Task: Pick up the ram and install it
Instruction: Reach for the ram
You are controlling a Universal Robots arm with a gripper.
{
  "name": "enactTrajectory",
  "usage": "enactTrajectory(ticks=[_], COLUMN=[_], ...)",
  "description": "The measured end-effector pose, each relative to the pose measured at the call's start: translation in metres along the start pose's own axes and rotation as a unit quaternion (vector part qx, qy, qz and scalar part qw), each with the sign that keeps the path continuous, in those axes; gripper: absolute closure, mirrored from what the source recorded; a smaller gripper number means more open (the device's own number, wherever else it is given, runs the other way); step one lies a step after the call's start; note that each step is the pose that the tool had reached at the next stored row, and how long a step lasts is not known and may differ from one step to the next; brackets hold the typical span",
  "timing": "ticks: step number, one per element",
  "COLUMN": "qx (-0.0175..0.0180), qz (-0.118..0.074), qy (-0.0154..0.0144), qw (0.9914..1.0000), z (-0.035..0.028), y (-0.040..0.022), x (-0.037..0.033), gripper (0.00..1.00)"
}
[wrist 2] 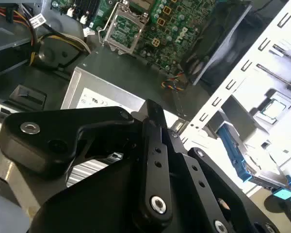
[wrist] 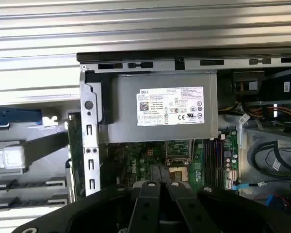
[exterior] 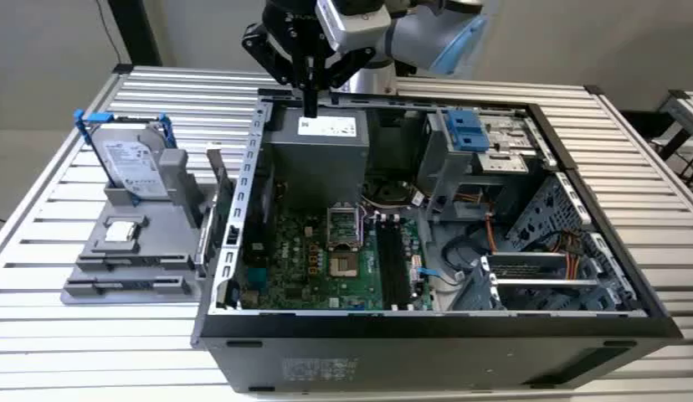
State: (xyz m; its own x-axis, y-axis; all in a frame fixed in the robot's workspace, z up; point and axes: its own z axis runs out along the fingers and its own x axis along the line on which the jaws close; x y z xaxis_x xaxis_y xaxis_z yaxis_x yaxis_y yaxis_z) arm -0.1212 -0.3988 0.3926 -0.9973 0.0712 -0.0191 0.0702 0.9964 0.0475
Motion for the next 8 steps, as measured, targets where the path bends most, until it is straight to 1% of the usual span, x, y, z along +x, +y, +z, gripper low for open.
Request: enactTrajectory(ticks=[8], qx=[0.0006], qz=[0.000], qy=[0.0000], qw=[1.00000], z=[0.0000], y=[0.0000], x=[0.0000], gripper=[1.00])
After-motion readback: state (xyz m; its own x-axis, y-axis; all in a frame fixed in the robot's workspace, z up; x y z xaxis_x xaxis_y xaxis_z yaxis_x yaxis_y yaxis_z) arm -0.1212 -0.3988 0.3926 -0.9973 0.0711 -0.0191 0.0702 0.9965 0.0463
